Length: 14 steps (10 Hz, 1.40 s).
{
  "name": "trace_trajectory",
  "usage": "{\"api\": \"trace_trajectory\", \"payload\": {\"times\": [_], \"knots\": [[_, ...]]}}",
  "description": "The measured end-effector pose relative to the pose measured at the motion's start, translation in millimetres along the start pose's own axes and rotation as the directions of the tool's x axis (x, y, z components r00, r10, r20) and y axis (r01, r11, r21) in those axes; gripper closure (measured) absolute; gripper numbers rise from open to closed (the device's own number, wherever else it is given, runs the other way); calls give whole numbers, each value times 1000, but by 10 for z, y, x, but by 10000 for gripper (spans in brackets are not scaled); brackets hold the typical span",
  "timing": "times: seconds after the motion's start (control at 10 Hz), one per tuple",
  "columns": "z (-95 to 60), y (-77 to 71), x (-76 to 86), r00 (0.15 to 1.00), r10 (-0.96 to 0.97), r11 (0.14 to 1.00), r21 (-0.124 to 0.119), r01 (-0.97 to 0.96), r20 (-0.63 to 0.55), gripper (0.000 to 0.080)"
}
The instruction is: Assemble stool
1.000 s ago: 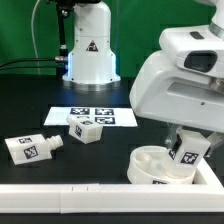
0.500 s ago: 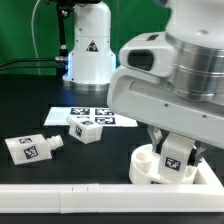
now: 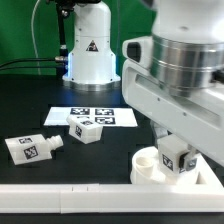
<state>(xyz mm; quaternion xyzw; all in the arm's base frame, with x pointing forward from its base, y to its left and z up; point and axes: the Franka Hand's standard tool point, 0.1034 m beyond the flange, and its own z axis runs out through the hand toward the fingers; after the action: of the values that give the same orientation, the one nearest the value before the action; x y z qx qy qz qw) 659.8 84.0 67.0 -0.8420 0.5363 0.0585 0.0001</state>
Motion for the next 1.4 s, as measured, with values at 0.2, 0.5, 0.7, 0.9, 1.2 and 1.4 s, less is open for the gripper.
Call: {"api": "trace_trajectory", "payload": {"times": [0.2, 0.5, 0.7, 0.9, 1.2, 1.4], "knots": [[9, 56, -34, 986, 165, 985, 39, -166, 27, 464], [13, 58, -44, 927, 373, 927, 35, -375, 34, 464], [24, 106, -79, 802, 595, 798, 89, -597, 50, 464], [31, 130, -141, 684, 726, 671, 145, -727, 69, 464], [36, 148, -168, 659, 746, 638, 183, -748, 95, 464], [41, 157, -187, 725, 684, 706, 177, -685, 78, 366]]}}
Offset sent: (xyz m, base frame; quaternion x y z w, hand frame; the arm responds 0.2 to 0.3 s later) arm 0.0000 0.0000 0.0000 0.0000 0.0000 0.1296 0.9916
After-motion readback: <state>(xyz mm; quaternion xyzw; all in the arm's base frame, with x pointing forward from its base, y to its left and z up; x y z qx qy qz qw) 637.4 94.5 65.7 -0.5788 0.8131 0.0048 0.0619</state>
